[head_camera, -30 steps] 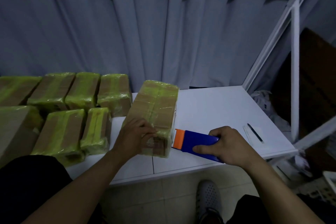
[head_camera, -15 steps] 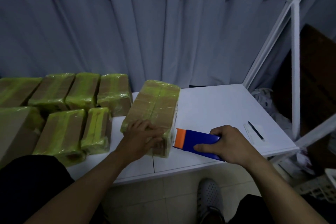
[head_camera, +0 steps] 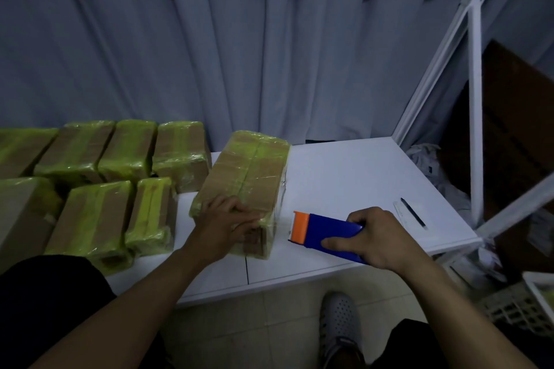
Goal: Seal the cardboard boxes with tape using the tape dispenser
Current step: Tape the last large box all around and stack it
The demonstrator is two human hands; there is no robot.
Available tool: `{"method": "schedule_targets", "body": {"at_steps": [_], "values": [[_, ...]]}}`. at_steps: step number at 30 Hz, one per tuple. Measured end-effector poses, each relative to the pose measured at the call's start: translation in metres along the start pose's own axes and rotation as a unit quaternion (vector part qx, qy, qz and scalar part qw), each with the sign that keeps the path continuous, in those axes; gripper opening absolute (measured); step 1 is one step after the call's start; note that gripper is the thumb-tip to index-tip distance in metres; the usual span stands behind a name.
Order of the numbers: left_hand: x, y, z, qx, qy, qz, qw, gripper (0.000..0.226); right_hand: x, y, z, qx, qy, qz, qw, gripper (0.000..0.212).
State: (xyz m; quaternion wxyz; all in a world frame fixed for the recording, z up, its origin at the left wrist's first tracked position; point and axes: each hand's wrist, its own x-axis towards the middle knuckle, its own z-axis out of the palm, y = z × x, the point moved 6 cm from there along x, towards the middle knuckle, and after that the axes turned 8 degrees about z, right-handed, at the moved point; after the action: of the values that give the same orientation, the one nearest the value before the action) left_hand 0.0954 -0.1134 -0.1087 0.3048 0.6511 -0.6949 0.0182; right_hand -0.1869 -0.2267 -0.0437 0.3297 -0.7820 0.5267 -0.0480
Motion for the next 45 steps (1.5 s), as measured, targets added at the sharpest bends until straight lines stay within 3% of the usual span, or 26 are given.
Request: {"method": "schedule_targets", "body": {"at_steps": [4, 8, 13, 21, 28, 37, 41, 45], "values": [[0.000, 0.003, -0.001, 0.016, -0.007, -0.013, 1.000, 0.036, 0.013, -0.003, 0.009, -0.043, -0.012, 0.002, 0.999, 0.045], [0.002, 0.004, 0.000, 0.010, 0.000, -0.019, 1.000, 0.033, 0.026, -0.006, 0.021, -0.089, -0.015, -0.003, 0.996, 0.048], [-0.001, 0.007, 0.004, 0.004, 0.024, -0.033, 0.999, 0.049, 0.037, -0.013, 0.040, -0.117, -0.019, 0.002, 0.993, 0.051], [0.006, 0.016, 0.000, 0.015, 0.057, -0.082, 0.995, 0.037, 0.043, -0.028, 0.054, -0.125, -0.022, 0.011, 0.992, 0.055], [0.008, 0.013, 0.004, 0.015, 0.038, -0.118, 0.992, 0.040, 0.045, -0.032, 0.057, -0.117, -0.035, 0.038, 0.992, 0.052], [0.012, 0.011, 0.007, 0.028, 0.008, -0.155, 0.987, 0.038, 0.039, -0.044, 0.065, -0.193, 0.038, 0.008, 0.981, 0.064], [0.012, 0.020, 0.006, 0.053, 0.006, -0.134, 0.990, 0.039, 0.038, -0.048, 0.073, -0.263, 0.072, 0.003, 0.962, 0.054], [0.009, 0.016, 0.001, 0.056, -0.012, -0.136, 0.989, 0.057, 0.051, -0.037, 0.073, -0.191, 0.049, 0.050, 0.979, 0.056]]}}
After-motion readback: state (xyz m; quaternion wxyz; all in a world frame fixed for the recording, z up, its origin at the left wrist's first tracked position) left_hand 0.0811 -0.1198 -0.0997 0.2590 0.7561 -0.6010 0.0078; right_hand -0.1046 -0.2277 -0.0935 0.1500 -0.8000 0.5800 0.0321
